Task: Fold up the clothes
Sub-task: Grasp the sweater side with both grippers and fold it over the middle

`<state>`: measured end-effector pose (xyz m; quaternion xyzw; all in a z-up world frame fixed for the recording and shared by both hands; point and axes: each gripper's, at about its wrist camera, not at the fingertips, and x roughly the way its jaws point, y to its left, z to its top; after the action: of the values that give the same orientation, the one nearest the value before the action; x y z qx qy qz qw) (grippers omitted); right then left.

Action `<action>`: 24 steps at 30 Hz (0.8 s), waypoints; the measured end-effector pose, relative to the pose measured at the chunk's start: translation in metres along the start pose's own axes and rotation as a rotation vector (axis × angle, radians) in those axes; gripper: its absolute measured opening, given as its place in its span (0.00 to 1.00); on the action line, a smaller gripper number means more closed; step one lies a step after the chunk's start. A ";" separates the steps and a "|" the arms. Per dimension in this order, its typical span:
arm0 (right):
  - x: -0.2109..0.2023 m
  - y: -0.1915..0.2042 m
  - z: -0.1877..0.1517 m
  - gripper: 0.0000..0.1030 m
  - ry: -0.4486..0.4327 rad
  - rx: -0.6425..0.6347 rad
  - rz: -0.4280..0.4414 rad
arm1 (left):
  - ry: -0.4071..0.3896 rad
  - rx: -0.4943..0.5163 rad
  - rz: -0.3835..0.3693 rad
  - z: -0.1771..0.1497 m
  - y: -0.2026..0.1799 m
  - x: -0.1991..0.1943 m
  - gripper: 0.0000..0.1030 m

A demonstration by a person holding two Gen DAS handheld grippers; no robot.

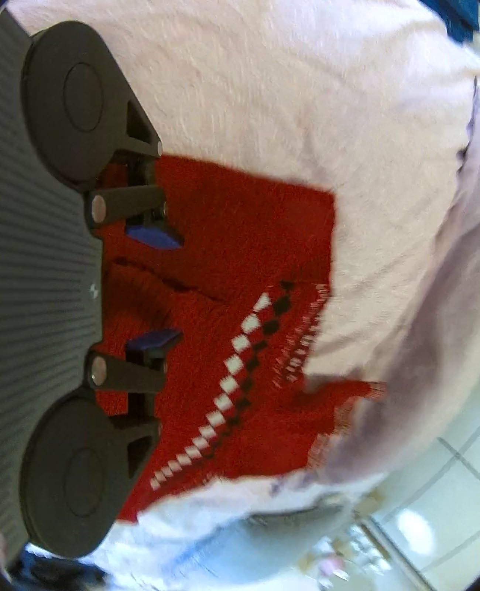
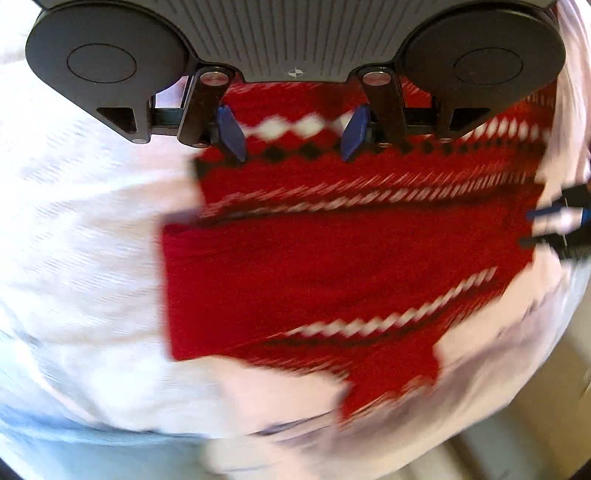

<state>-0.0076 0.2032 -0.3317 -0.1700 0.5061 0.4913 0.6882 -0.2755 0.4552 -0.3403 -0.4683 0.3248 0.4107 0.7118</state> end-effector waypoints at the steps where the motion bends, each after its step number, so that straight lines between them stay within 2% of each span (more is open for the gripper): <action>1: -0.001 -0.005 0.003 0.59 -0.020 0.020 -0.005 | 0.024 0.017 -0.007 -0.001 -0.005 0.007 0.27; 2: -0.004 -0.008 0.005 0.59 -0.042 0.034 -0.006 | 0.047 0.034 -0.013 -0.003 -0.011 0.015 0.02; 6: -0.012 -0.003 0.007 0.58 -0.118 0.053 0.046 | -0.094 0.077 -0.168 0.008 -0.034 -0.029 0.02; 7: -0.012 0.002 0.007 0.55 -0.134 0.041 0.065 | -0.131 0.088 -0.207 0.011 -0.040 -0.040 0.02; 9: -0.004 0.013 0.011 0.33 -0.149 -0.011 0.097 | -0.246 0.074 -0.279 0.024 -0.046 -0.079 0.02; 11: 0.011 0.019 0.018 0.31 -0.158 -0.030 0.110 | -0.355 0.081 -0.288 0.033 -0.047 -0.110 0.02; 12: 0.019 0.022 0.021 0.30 -0.163 -0.036 0.115 | -0.389 0.088 -0.276 0.036 -0.044 -0.119 0.02; 14: 0.031 0.025 0.028 0.27 -0.181 -0.041 0.103 | -0.364 0.069 -0.217 0.034 -0.028 -0.113 0.02; 17: 0.040 0.017 0.035 0.27 -0.217 -0.022 -0.001 | -0.312 0.035 -0.128 0.026 -0.002 -0.098 0.02; 19: 0.038 0.003 0.037 0.19 -0.210 -0.005 -0.074 | -0.269 0.026 -0.056 0.012 0.013 -0.082 0.02; 21: 0.035 -0.012 0.038 0.05 -0.193 0.015 -0.102 | -0.244 0.002 -0.014 -0.003 0.028 -0.072 0.02; 24: 0.035 -0.020 0.037 0.00 -0.182 -0.021 -0.093 | -0.215 -0.012 0.046 -0.021 0.051 -0.061 0.02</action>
<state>0.0288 0.2384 -0.3515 -0.1554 0.4280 0.4777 0.7514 -0.3499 0.4297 -0.3162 -0.4181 0.2550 0.4768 0.7300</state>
